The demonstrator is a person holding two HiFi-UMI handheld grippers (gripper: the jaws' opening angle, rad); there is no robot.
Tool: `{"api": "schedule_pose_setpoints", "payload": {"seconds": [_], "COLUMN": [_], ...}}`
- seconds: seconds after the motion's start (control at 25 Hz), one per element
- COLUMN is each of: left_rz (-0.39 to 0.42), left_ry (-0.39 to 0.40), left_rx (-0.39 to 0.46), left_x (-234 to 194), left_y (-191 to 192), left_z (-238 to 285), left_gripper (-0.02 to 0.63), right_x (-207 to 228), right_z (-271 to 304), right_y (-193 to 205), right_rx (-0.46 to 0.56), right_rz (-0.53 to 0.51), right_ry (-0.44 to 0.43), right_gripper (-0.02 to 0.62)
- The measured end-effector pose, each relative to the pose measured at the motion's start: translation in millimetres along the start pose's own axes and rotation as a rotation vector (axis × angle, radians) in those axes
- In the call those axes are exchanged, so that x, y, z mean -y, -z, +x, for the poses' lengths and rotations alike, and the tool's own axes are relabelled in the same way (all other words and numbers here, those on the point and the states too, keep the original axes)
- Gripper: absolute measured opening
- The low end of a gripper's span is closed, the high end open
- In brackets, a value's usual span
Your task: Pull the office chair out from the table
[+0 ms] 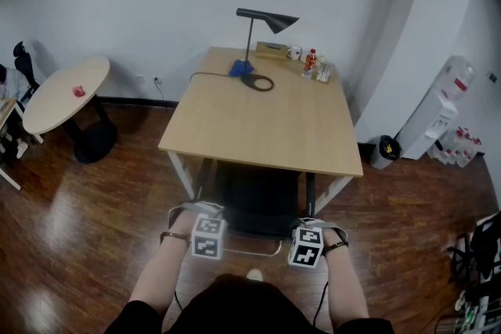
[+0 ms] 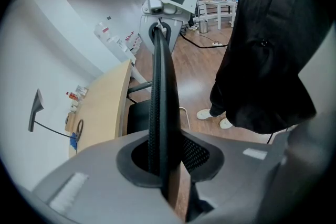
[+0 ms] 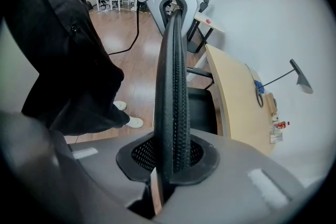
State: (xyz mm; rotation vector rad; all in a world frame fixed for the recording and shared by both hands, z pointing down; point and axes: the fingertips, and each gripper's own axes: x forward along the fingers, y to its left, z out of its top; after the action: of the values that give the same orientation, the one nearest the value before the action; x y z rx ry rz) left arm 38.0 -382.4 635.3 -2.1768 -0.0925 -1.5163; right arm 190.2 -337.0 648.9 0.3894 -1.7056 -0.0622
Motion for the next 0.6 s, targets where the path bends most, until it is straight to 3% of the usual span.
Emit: {"api": "schedule_pose_setpoints", "payload": {"seconds": [0.6], "left_rz": [0.003], "left_ry": [0.009], "left_rx": [0.007], "left_x": [56], "left_y": [-10], "left_z": [-19], "left_gripper": [0.078], "right_x": [-59], "right_z": [-14], "right_y": [-6], "right_rx": [-0.005], "right_rz": [0.019], "right_ry": [0.001], "right_gripper": [0.061]}}
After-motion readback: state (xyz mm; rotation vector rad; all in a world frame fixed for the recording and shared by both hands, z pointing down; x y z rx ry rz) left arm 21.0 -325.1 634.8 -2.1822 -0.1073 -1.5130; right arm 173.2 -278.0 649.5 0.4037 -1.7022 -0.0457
